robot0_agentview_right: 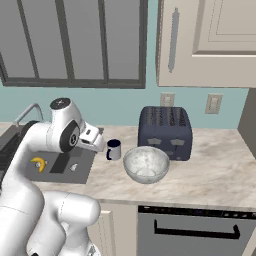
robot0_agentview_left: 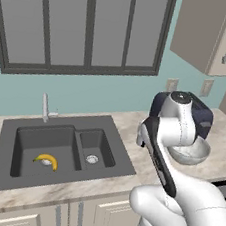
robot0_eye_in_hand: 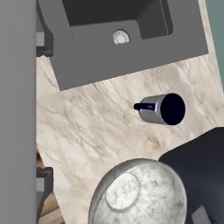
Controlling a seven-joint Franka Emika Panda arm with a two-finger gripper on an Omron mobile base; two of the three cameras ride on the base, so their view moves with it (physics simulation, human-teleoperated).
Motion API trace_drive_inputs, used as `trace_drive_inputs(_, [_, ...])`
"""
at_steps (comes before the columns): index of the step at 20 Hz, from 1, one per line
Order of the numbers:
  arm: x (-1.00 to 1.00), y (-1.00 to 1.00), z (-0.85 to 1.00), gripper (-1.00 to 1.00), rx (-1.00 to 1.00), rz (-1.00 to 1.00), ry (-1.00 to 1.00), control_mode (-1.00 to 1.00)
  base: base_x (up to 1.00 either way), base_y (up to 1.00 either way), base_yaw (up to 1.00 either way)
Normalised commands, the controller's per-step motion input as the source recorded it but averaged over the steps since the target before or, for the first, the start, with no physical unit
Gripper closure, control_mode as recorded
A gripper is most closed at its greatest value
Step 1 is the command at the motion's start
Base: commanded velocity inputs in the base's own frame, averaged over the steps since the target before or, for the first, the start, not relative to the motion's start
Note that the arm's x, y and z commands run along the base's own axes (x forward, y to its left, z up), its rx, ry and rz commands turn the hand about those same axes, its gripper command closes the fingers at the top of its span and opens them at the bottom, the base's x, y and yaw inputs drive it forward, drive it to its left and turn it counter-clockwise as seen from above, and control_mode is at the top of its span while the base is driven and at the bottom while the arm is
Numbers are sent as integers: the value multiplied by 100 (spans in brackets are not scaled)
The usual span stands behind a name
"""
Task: Clear the mugs and bowl far away from the sink.
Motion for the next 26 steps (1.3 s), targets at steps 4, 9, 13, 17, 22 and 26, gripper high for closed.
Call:
trace_drive_inputs(4, [25,-18,-33,-100,4,0,2,-100,0,0,0])
trace_drive_inputs(9, [34,-1,-37,-100,1,0,3,-100,0,0,0])
trace_drive_inputs(13, [37,0,-36,-100,0,0,2,-100,0,0,0])
trace_drive_inputs(17, [39,0,-27,-100,0,0,1,-100,0,0,0])
trace_drive_inputs(22, [32,0,-20,-100,0,0,1,-100,0,0,0])
trace_drive_inputs(26, [29,0,-17,-100,0,-2,1,-100,0,0,0])
